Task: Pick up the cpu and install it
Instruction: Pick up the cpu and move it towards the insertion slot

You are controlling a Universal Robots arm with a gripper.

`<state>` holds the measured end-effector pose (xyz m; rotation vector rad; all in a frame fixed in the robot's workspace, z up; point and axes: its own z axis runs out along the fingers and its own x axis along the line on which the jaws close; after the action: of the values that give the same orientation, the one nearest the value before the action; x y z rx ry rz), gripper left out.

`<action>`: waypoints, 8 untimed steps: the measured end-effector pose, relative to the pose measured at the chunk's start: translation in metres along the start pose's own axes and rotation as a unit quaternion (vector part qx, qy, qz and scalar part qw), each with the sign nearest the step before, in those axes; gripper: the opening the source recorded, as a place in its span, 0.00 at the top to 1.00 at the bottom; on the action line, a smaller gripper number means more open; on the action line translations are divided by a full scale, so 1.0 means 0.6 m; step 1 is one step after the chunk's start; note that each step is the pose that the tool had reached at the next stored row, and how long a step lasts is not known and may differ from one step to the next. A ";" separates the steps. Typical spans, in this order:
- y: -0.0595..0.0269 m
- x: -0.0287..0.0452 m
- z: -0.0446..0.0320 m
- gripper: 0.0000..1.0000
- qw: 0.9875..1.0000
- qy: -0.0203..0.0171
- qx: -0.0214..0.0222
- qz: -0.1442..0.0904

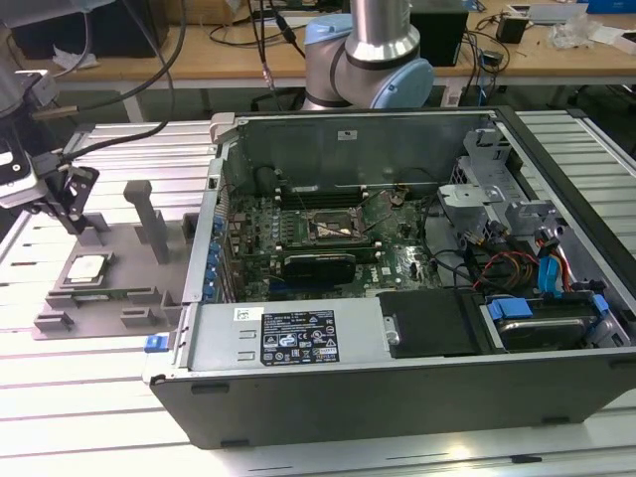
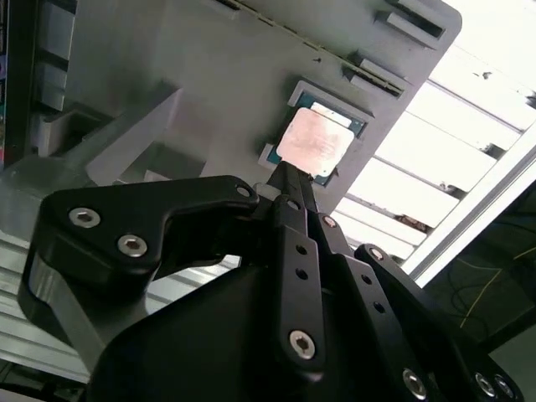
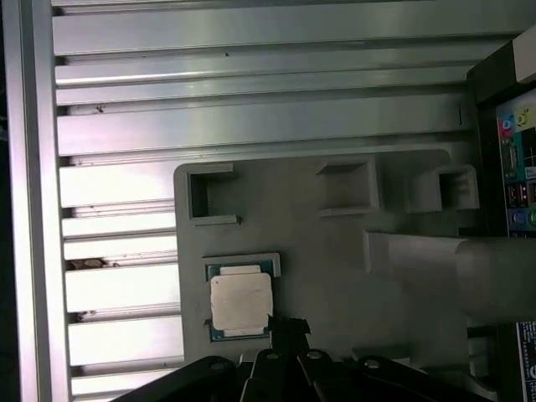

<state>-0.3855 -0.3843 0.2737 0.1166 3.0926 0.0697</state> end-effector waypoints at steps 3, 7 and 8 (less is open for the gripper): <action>0.000 0.001 0.004 0.89 1.000 0.000 0.000 0.000; -0.001 0.005 0.014 0.89 1.000 -0.001 0.000 0.000; -0.001 0.006 0.017 0.89 1.000 -0.001 0.000 0.000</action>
<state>-0.3887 -0.3842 0.2631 0.1166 3.0898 0.0700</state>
